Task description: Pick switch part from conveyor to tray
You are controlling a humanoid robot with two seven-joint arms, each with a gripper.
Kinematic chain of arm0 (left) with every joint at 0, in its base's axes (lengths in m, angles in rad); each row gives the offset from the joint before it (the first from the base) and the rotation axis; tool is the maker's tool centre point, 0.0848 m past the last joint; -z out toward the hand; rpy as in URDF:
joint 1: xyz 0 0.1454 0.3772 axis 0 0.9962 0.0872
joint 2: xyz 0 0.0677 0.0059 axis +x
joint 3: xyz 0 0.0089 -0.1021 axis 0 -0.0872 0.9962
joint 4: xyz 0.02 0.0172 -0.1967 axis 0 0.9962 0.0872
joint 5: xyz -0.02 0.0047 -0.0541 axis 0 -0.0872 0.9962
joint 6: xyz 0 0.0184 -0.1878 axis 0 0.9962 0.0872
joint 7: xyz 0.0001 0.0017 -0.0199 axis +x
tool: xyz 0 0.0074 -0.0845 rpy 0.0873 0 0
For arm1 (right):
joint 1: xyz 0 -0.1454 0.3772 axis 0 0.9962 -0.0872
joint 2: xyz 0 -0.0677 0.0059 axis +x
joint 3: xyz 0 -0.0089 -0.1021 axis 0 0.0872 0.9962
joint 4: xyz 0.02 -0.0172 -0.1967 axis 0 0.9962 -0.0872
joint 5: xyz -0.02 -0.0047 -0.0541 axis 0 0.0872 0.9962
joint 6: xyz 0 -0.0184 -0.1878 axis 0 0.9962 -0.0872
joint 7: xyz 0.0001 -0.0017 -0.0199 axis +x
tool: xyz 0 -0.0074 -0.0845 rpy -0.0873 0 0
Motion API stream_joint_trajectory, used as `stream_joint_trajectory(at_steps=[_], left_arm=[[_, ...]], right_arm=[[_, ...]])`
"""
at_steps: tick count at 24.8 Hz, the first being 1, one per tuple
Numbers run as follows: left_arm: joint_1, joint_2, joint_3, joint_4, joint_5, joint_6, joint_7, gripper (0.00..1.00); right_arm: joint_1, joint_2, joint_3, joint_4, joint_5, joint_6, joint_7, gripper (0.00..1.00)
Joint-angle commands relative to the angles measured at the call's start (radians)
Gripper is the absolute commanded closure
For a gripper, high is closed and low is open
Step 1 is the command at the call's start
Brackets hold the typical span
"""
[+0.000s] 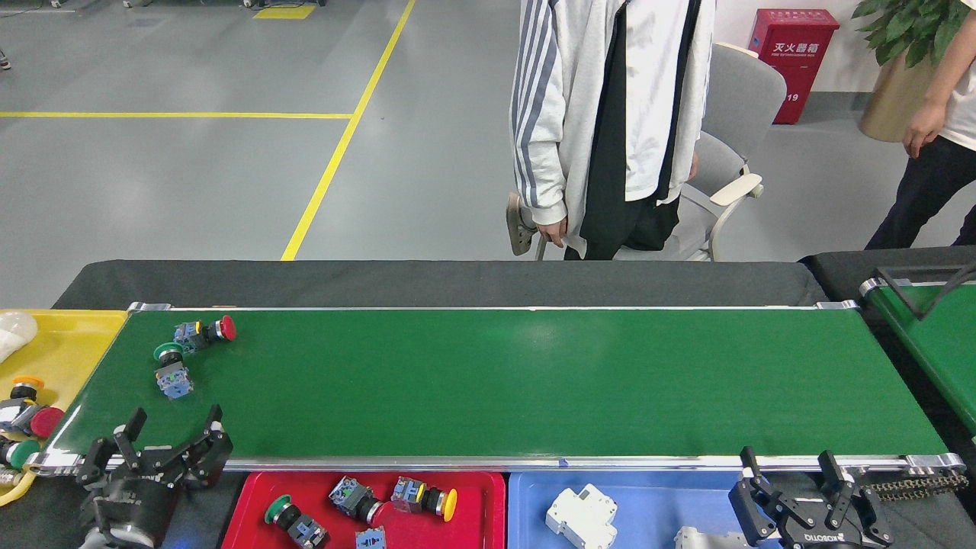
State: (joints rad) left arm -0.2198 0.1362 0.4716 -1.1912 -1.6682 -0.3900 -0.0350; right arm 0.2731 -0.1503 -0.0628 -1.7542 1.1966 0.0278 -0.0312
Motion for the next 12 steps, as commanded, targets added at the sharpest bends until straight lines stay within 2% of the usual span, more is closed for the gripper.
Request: stream_joint_trajectory(at_steps=[1,4,7,12], left_arm=[[-0.052,0.039,-0.007,0.058,0.001,0.031,0.003,0.00],[-0.127,0.072,-0.048,0.168,-0.001,0.076,0.004,0.00],[-0.237,0.111,-0.126,0.343,-0.001,0.175,0.015,0.00],[-0.423,0.169,-0.212,0.685,-0.001,0.324,0.136,0.02]], right_arm=[[-0.003,0.005,-0.005,-0.014,-0.002,-0.002,-0.003,0.00],[-0.005,0.009,-0.005,-0.014,-0.002,-0.003,-0.003,0.00],[-0.009,0.012,-0.005,-0.014,-0.002,-0.002,-0.001,0.00],[-0.017,0.015,-0.003,-0.014,-0.002,-0.003,0.001,0.00]])
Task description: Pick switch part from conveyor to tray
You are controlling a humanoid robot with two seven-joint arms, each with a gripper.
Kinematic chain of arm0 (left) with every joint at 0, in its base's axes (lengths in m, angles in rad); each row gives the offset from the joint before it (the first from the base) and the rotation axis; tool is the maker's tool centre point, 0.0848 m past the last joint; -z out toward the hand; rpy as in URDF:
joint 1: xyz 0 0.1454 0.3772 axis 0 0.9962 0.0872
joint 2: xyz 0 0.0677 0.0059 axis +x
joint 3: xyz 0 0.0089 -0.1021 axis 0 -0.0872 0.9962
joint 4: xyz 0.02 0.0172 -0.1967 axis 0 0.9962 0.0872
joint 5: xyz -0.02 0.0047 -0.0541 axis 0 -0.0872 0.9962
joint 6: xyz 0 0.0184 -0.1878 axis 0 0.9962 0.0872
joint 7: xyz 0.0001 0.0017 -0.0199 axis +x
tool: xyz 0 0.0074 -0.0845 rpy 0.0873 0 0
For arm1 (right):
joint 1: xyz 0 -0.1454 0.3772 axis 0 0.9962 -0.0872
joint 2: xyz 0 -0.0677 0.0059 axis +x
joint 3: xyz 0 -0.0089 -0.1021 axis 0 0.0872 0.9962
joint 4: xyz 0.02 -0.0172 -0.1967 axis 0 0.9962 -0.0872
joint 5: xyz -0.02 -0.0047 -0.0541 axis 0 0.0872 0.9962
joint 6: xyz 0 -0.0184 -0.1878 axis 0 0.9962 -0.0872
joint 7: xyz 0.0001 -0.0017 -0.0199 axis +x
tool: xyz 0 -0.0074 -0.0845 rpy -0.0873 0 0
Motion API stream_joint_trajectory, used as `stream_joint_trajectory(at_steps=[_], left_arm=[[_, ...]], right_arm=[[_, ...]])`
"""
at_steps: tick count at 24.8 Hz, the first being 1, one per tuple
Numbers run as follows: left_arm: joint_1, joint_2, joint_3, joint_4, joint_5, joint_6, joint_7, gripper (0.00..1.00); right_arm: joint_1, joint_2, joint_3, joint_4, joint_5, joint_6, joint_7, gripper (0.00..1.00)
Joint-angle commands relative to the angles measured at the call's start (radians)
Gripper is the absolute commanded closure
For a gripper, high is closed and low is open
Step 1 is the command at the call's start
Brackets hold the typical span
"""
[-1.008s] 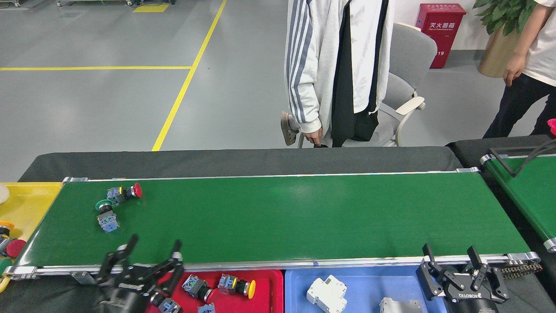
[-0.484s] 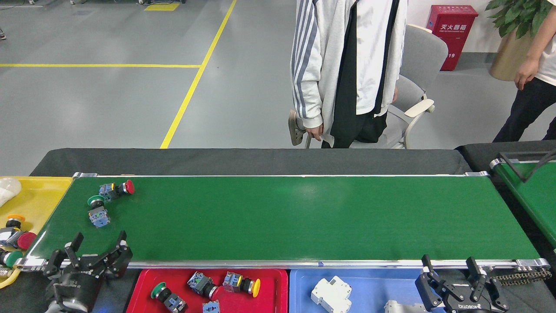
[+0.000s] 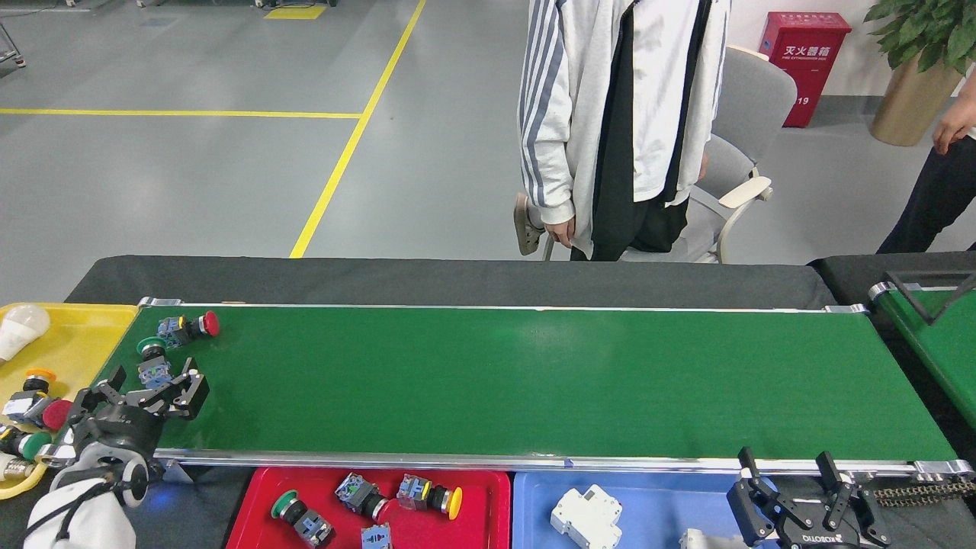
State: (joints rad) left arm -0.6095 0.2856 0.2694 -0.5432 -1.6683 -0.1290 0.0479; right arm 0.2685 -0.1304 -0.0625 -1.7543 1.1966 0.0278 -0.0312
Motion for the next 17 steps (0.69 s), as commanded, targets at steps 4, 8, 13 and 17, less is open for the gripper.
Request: stream_joint_trajectory(at_steps=[4,8,13,17], left_arm=[[-0.127,0.043,-0.068,0.233,0.004,0.144,0.153,0.24],[-0.122,0.049,-0.064,0.236,0.053,0.120,0.156,0.70],[-0.047,0.072,-0.072,0.200,0.130,-0.004,0.164,0.90],[0.089,0.052,-0.076,0.013,0.128,-0.090,0.181,0.92]], right_arm=[[-0.020,-0.003,0.009,-0.014,0.000,-0.005,0.000,0.00],[-0.029,-0.003,0.043,-0.014,0.000,-0.005,0.011,0.00],[-0.028,-0.002,0.044,-0.014,0.000,-0.003,0.013,0.00],[-0.026,0.000,0.041,-0.014,0.000,0.001,0.013,0.00]])
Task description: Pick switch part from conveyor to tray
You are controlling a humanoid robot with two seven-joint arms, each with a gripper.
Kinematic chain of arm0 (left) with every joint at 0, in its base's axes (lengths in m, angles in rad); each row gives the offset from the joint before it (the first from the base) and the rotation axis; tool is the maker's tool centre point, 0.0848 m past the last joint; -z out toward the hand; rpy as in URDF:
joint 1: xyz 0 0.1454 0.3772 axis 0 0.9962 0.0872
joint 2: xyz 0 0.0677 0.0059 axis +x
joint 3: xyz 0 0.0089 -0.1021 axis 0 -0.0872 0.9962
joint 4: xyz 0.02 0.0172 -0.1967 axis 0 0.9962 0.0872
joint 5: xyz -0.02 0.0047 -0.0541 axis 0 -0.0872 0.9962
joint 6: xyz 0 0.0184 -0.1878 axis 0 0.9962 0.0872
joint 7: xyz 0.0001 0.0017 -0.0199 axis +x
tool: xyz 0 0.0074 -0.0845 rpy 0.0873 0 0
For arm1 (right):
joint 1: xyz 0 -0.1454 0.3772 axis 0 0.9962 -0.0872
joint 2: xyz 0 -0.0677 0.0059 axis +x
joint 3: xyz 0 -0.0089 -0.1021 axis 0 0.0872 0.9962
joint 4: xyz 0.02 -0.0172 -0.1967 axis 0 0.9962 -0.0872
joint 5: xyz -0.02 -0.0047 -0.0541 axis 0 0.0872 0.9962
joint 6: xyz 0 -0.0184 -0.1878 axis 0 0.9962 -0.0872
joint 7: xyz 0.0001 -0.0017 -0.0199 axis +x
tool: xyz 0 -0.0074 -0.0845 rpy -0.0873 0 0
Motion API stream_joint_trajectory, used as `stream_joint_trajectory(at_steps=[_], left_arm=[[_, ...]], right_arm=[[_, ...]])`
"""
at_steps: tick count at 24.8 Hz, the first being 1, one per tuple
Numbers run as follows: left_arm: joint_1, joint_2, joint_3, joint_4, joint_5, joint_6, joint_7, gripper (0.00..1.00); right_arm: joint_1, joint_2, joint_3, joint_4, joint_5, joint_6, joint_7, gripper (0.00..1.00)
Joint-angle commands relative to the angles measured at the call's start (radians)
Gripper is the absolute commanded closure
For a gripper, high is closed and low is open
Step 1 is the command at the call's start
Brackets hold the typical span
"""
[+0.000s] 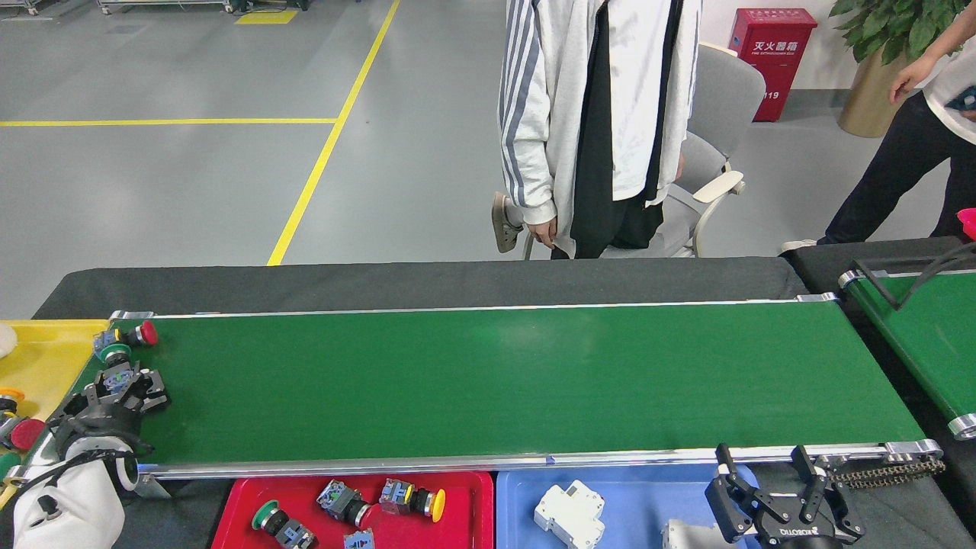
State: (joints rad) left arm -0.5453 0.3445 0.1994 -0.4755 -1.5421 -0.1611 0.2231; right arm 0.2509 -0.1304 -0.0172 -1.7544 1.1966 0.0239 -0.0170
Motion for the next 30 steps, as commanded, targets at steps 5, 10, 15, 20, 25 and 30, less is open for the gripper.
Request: stream_joint_trajectory(at_steps=[5,10,15,20,25,30], left_arm=[[0.291,-0.059,-0.009,-0.594,0.007,-0.347,-0.034,0.89],[0.590,-0.079,-0.015,-1.042,0.007,-0.624,-0.120,0.56],[0.636,-0.137,-0.097,-1.104,0.011,-0.624,-0.142,0.00],[0.703,-0.144,-0.133,-1.195,0.020,-0.624,-0.142,0.00],[0.708,-0.183,-0.078,-1.220,0.023,-0.624,-0.140,0.00],[0.713,-0.203,0.094,-1.175,0.065,-0.328,-0.140,0.00]], right_arm=[[-0.009,-0.002,-0.017,-0.014,0.000,0.011,-0.001,0.00],[-0.009,0.002,-0.021,-0.014,0.000,0.011,-0.001,0.00],[-0.009,-0.003,-0.026,-0.014,0.000,0.010,-0.001,0.00],[-0.010,0.000,-0.027,-0.014,0.000,0.010,0.000,0.00],[-0.010,0.000,-0.030,-0.014,0.000,0.013,0.000,0.00],[-0.010,-0.002,-0.030,-0.014,0.000,0.010,0.006,0.00]])
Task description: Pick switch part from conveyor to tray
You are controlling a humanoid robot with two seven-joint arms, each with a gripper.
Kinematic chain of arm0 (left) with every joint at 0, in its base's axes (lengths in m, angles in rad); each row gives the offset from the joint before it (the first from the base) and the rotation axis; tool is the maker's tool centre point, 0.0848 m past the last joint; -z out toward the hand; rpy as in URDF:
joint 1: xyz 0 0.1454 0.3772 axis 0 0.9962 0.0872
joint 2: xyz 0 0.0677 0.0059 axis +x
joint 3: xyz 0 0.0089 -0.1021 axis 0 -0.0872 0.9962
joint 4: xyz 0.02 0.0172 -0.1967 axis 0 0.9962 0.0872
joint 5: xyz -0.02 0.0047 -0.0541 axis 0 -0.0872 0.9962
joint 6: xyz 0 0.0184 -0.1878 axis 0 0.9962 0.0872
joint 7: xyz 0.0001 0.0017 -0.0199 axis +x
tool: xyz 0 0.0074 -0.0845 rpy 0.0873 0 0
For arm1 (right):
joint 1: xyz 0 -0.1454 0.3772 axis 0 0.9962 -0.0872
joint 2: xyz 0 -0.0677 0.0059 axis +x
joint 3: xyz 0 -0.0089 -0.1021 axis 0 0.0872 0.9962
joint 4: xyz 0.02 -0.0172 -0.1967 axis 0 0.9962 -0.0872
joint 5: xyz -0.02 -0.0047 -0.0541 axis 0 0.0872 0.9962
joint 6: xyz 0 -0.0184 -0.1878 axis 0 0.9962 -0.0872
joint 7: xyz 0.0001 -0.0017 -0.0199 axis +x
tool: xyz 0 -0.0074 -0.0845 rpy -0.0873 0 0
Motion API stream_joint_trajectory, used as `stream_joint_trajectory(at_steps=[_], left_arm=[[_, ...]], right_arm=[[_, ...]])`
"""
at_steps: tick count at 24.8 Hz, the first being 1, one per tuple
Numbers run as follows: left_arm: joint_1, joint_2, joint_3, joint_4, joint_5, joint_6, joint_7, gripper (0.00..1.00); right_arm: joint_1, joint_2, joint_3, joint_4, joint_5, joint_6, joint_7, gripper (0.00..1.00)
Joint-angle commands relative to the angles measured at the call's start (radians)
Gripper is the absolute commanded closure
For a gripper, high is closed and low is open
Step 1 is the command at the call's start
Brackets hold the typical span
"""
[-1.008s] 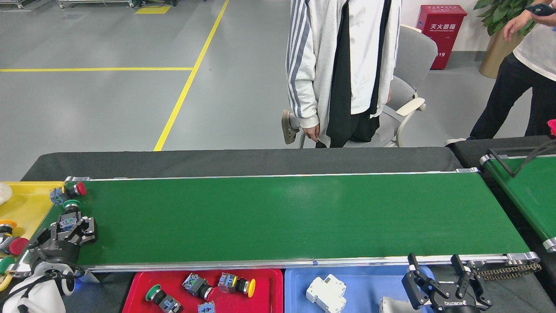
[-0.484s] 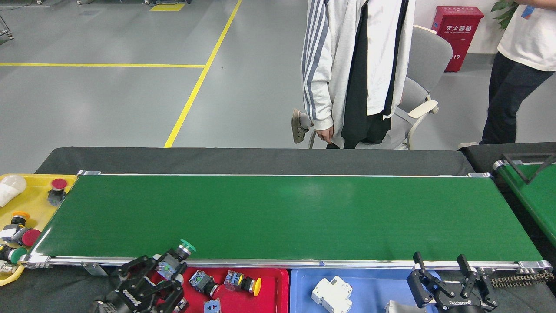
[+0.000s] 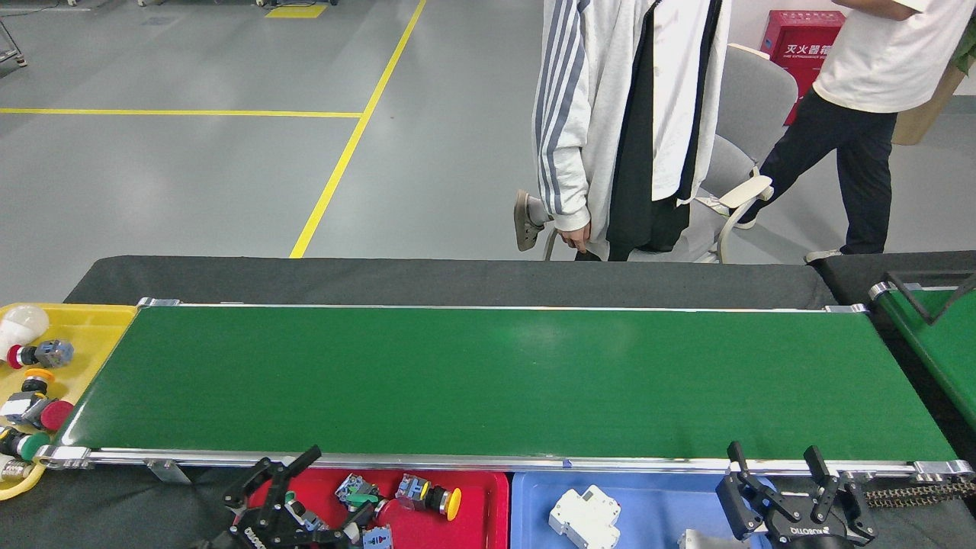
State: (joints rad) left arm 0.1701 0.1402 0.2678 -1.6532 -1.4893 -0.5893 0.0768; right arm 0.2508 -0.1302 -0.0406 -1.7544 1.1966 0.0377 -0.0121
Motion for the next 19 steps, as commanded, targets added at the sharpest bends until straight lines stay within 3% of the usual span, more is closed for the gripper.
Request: stream_joint_trajectory(at_steps=[1,9,19], left_arm=[[-0.003,-0.001,0.037,0.015,0.017,0.123,0.006,0.00],[-0.004,0.001,0.057,0.049,0.017,0.217,0.006,0.00],[0.028,0.013,0.106,0.044,0.023,0.174,0.006,0.00]], right_arm=[[-0.011,-0.002,-0.007,-0.014,0.000,-0.004,0.001,0.00],[-0.015,0.000,-0.005,-0.014,0.000,-0.004,0.003,0.00],[-0.030,-0.002,-0.021,-0.016,0.000,-0.002,0.037,0.00]])
